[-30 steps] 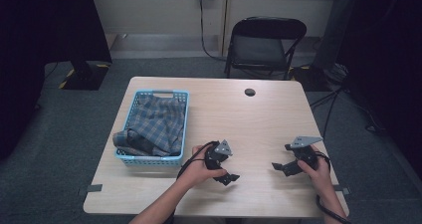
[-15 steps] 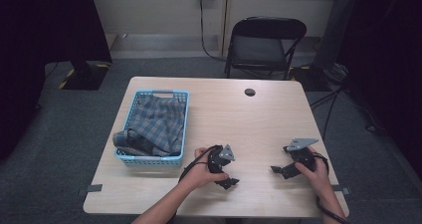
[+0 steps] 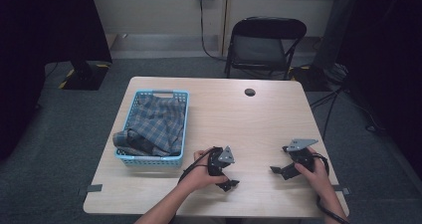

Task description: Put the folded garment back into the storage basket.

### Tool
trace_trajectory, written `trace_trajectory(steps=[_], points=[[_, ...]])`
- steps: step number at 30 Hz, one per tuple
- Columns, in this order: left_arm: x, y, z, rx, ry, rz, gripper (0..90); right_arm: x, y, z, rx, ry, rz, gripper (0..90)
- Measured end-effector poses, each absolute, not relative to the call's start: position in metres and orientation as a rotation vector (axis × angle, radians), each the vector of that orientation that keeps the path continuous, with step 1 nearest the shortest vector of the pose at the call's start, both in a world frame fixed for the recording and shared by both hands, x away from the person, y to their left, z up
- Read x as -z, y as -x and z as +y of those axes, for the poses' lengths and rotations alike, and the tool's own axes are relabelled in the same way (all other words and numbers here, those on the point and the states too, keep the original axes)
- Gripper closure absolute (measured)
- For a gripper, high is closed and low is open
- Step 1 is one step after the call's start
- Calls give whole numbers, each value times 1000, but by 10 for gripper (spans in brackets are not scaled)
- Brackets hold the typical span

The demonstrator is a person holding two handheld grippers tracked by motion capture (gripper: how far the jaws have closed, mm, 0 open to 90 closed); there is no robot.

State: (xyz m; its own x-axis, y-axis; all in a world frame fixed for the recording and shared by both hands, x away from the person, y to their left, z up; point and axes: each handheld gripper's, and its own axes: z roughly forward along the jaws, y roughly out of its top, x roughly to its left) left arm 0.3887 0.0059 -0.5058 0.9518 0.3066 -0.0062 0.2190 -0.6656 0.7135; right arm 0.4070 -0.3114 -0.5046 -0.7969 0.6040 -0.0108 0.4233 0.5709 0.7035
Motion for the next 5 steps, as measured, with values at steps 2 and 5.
trace_trajectory(steps=[2,5], points=[[506,-388,6,-152,-2320,384,0,505,-408,-311,-1046,-851,2554,0],[506,-386,6,-162,-2317,400,0,505,-409,-310,-1046,-850,2556,0]])
